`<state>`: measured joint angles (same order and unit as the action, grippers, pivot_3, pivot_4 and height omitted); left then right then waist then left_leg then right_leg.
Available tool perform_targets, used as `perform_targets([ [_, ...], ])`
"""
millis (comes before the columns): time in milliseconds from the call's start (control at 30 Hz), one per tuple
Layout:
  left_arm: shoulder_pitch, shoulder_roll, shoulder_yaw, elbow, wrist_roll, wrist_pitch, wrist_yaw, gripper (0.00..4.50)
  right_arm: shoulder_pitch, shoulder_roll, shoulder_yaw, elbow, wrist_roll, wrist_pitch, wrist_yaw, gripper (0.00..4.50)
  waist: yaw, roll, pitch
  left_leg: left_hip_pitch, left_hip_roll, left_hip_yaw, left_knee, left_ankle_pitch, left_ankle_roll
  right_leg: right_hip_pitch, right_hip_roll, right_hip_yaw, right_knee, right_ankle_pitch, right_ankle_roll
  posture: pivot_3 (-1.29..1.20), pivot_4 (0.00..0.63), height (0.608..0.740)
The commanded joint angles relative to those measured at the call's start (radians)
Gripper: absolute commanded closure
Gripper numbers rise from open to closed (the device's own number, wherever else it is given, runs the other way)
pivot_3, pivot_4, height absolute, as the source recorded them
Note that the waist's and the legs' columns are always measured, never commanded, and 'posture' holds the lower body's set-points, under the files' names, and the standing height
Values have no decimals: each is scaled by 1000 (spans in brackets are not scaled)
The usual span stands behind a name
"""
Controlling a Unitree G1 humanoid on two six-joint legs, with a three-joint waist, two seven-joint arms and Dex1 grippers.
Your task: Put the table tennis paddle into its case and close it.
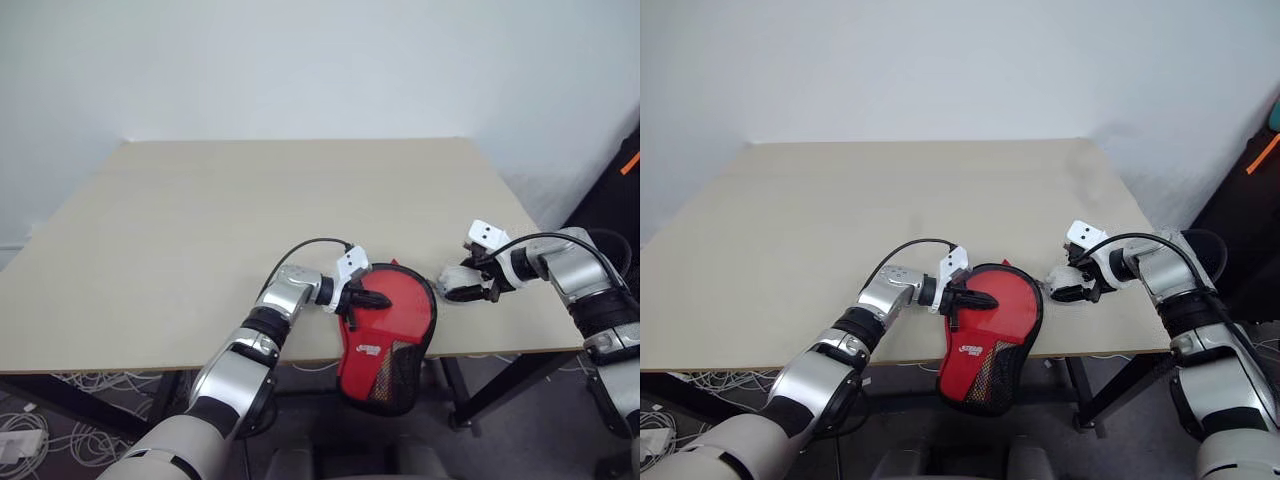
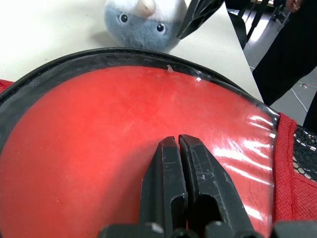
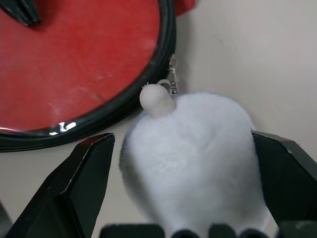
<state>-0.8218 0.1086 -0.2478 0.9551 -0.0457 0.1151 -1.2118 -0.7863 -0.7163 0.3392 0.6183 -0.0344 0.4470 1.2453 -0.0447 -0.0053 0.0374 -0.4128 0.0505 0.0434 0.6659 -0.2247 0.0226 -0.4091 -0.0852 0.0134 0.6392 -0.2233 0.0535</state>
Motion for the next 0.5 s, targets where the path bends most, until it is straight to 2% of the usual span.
perform_targets([
  [33, 9, 9, -2, -12, 17, 8, 5, 4500, -30, 14, 3, 53, -28, -41, 4, 18, 0, 0, 0, 0, 0, 0, 0, 0, 0, 0, 0, 0, 0, 0, 0, 0, 0, 740],
  [167, 13, 16, -1, -11, 19, 1, 9, 4500, -36, 23, -3, 86, -50, -51, -8, 18, 0, 0, 0, 0, 0, 0, 0, 0, 0, 0, 0, 0, 0, 0, 0, 0, 0, 740],
  [267, 13, 21, -1, -4, 21, -4, 9, 4500, -33, 18, -9, 81, -56, -55, -2, 548, -1, 0, 0, 0, 0, 0, 0, 0, 0, 0, 0, 0, 0, 0, 0, 0, 0, 740],
  [500, 4, 24, -4, 13, 26, -11, 6, 4500, -4, -7, -15, 10, -55, -39, 14, 2876, -1, 0, 0, 0, 0, 0, 0, 0, 0, 0, 0, 0, 0, 0, 0, 0, 0, 740],
])
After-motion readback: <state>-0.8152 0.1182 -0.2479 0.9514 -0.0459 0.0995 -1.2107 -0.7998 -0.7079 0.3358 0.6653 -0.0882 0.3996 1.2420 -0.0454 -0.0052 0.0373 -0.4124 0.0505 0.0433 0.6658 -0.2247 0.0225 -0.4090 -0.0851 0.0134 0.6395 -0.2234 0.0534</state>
